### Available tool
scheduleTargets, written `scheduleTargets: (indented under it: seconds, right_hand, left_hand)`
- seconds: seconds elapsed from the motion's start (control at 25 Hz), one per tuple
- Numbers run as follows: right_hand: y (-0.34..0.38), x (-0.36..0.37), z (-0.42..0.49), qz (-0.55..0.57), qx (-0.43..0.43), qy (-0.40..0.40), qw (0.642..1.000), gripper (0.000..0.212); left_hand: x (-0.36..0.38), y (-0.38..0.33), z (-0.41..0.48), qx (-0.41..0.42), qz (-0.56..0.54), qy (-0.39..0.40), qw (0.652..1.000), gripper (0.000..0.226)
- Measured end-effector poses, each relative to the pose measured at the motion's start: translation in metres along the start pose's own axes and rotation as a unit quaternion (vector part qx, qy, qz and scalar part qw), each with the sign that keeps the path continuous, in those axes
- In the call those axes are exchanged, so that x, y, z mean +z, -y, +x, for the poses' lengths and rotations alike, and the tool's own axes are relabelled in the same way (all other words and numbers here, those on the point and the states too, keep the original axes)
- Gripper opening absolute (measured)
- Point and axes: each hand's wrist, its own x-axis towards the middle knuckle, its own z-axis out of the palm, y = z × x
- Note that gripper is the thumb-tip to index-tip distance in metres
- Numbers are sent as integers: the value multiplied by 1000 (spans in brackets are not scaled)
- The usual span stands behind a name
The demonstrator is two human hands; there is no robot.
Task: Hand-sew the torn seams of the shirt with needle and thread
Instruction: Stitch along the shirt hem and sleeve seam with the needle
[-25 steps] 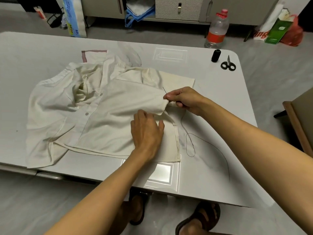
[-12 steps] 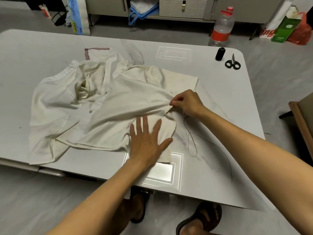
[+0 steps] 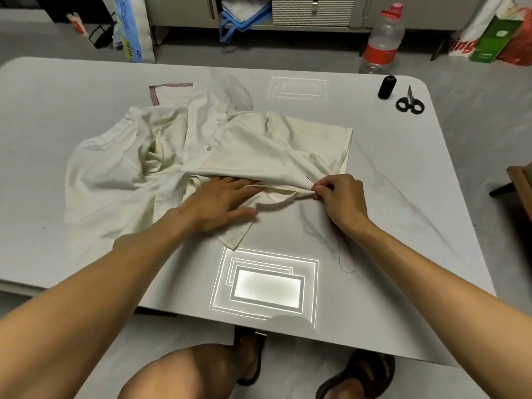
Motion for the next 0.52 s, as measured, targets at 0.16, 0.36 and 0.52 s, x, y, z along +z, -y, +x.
scheduleTargets:
  seconds: [0.16, 0.36, 0.52]
  right_hand:
    - [15, 1, -16, 63, 15, -24, 998, 17]
    - [28, 18, -26, 103, 18, -33, 994, 14]
    - [26, 18, -21, 93, 39, -4, 995, 13]
  left_hand:
    - [9, -28, -32, -42, -26, -222, 974, 27]
    - [9, -60, -35, -69, -55, -279, 956, 33]
    - [21, -81, -43, -66, -57, -269, 959, 35]
